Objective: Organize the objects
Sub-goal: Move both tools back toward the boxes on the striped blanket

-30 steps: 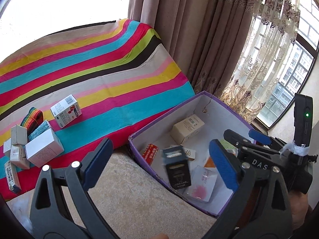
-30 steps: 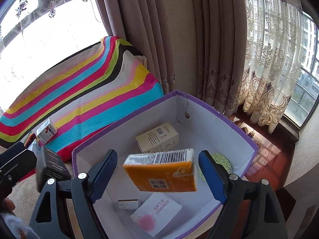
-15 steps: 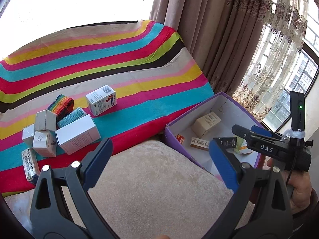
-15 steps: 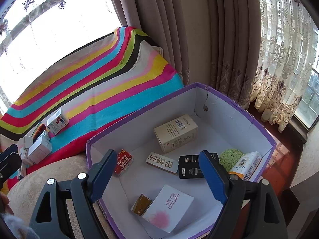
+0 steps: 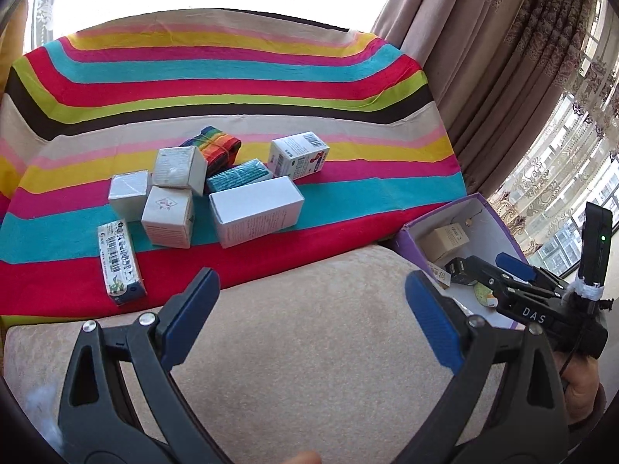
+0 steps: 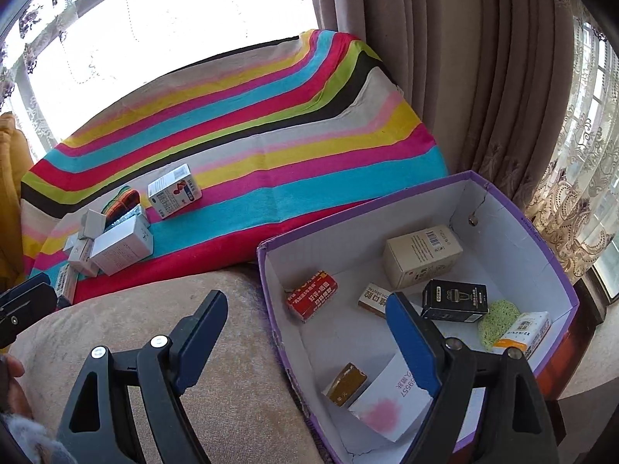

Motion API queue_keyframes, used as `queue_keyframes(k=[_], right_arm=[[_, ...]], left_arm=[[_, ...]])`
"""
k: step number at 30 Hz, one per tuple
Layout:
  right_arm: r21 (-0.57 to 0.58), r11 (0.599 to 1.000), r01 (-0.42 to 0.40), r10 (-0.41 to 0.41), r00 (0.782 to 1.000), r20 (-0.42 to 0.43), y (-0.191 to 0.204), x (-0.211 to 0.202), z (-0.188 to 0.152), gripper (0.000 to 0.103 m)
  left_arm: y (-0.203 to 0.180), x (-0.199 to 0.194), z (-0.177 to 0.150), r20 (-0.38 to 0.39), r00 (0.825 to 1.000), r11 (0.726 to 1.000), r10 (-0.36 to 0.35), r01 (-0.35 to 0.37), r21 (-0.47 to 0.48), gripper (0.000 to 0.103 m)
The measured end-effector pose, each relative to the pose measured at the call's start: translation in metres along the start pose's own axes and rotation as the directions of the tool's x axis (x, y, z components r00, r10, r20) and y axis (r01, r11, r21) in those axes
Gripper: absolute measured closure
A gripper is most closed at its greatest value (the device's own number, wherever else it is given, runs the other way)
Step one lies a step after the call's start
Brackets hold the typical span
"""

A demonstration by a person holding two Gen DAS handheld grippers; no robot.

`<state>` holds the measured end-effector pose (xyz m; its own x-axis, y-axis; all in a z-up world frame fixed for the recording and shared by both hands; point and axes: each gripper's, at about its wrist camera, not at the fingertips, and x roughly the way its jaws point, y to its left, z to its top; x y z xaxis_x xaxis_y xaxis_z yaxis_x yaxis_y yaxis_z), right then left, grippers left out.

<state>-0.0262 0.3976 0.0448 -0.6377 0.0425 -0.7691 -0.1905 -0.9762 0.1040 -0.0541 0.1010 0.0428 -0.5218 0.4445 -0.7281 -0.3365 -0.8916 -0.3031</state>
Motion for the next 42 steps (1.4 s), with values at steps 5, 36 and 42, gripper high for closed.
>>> queue_keyframes(k=[5, 36, 42], right_arm=[[-0.052, 0.998, -0.022, 0.021, 1.000, -0.014, 0.028, 0.003, -0.001, 0.018], [-0.270, 0.949, -0.162, 0.130, 0.983, -0.132, 0.155, 0.051, 0.018, 0.017], [-0.310, 0.934, -0.176, 0.135, 0.980, -0.148, 0.175, 0.064, 0.021, 0.017]], left_arm=[[0.041, -0.004, -0.001, -0.019, 0.998, 0.995, 0.053, -0.055, -0.081, 0.011], [0.142, 0.041, 0.012, -0.232, 0.949, 0.938, 0.216, -0.267, -0.219, 0.034], [0.141, 0.047, 0.008, -0.234, 0.944, 0.941, 0.233, -0.279, -0.191, 0.057]])
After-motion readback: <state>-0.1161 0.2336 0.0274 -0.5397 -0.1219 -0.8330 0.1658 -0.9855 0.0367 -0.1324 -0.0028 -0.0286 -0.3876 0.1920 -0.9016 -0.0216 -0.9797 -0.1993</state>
